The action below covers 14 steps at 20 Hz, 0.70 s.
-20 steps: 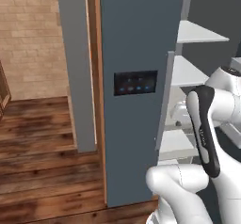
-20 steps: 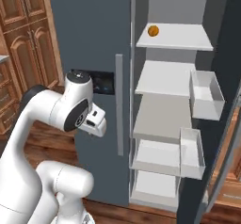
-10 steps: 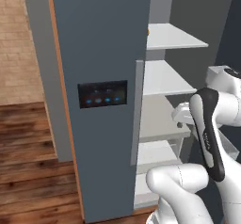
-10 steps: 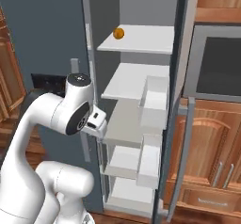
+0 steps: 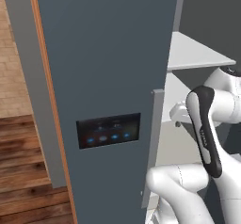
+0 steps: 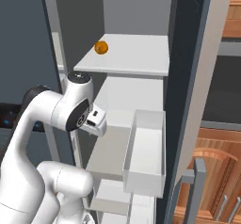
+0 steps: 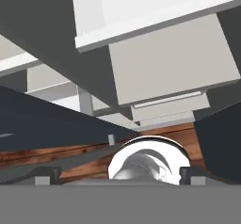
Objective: Open the fridge, remove the orange, lemon, and steak, and place them on any counter.
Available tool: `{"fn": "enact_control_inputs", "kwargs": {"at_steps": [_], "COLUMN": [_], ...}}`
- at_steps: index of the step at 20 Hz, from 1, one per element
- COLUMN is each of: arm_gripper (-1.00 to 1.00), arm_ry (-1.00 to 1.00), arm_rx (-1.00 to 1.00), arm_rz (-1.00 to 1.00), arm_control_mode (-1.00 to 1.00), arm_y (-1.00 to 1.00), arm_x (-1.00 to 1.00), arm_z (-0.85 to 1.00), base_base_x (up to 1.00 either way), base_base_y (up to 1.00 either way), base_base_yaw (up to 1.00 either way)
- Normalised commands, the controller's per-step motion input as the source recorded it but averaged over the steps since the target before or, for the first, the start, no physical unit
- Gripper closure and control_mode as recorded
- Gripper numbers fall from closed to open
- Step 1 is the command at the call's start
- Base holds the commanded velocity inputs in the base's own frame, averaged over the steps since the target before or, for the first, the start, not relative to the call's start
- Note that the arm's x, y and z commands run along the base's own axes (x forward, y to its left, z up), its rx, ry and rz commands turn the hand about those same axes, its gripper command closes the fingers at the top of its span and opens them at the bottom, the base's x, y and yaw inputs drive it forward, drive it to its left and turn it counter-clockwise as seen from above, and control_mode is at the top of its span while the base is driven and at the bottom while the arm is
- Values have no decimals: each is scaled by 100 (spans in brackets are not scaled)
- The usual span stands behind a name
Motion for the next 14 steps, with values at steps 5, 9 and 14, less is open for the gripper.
{"fn": "enact_control_inputs", "kwargs": {"at_steps": [5,9,14], "arm_gripper": [-100,-100,-100], "arm_ry": [-13,-57,-52], "arm_rx": [0,-2,-2], "arm_rz": [0,3,3], "arm_control_mode": [-100,-100,-100], "arm_y": [-1,-3,-1], "arm_x": [-6,-63,9], "arm_z": [28,99,95], "base_base_x": [29,0,0], "base_base_y": [-1,0,0], "base_base_yaw": [-4,0,0]}}
